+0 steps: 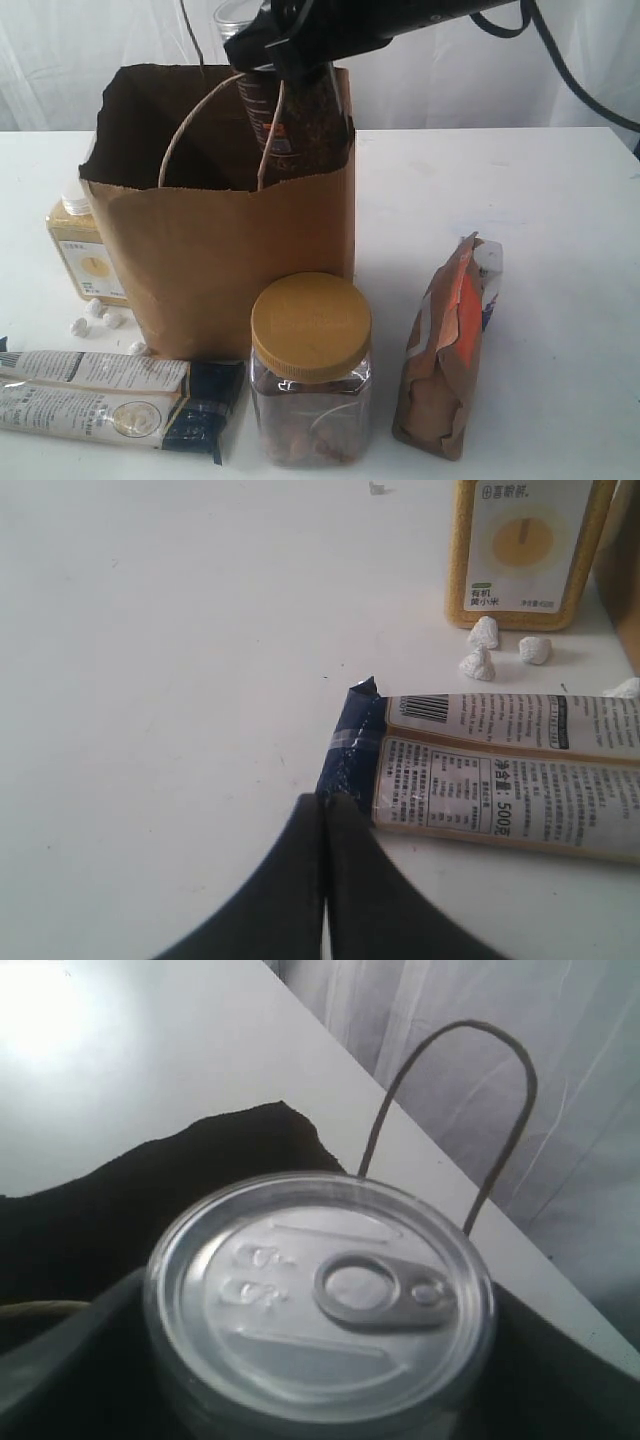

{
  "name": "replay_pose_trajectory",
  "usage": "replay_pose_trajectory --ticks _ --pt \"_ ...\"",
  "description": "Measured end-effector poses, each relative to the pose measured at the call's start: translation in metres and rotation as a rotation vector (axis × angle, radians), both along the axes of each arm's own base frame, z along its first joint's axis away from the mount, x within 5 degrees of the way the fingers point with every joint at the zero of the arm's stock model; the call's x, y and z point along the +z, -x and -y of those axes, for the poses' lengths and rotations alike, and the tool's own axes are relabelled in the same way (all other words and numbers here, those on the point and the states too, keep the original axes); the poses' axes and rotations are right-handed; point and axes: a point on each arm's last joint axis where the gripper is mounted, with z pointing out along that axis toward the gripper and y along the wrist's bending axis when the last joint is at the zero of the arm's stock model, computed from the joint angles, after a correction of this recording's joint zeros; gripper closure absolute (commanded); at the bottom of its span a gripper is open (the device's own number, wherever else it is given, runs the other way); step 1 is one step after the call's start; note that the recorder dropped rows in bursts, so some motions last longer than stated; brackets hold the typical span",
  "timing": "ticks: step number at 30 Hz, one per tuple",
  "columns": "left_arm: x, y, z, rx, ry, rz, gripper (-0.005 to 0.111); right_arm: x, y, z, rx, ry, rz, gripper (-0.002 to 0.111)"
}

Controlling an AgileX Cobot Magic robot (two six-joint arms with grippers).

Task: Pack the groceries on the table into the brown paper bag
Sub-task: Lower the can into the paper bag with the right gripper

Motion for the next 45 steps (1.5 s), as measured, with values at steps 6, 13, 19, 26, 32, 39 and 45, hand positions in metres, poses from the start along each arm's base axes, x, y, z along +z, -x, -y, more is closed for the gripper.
replay_pose_trajectory --ticks 6,13,19,26,32,39,45 --pt "0.0 0.0 0.0 0.0 0.0 0.0 0.107 0.0 0.0 0.0 -0.013 -0.016 -0.026 0.061" --pt "0.0 0.0 0.0 0.0 0.0 0.0 0.107 0.0 0.0 0.0 -0.014 -0.018 -0.028 0.061" --pt "0.0 0.0 0.0 0.0 0.0 0.0 0.107 0.0 0.0 0.0 -0.014 -0.018 -0.029 0.061" --pt "0.0 0.0 0.0 0.0 0.0 0.0 0.107 0.0 0.0 0.0 -0.014 -0.016 -0.028 0.061" --pt "0.0 0.0 0.0 0.0 0.0 0.0 0.107 0.0 0.0 0.0 -0.018 -0.013 -0.031 0.061" --pt "0.0 0.0 0.0 0.0 0.0 0.0 0.107 -0.002 -0.001 0.0 -0.017 0.0 -0.029 0.057" --pt "0.0 0.0 0.0 0.0 0.0 0.0 0.107 -0.016 -0.01 -0.005 -0.028 0.008 -0.082 0.056"
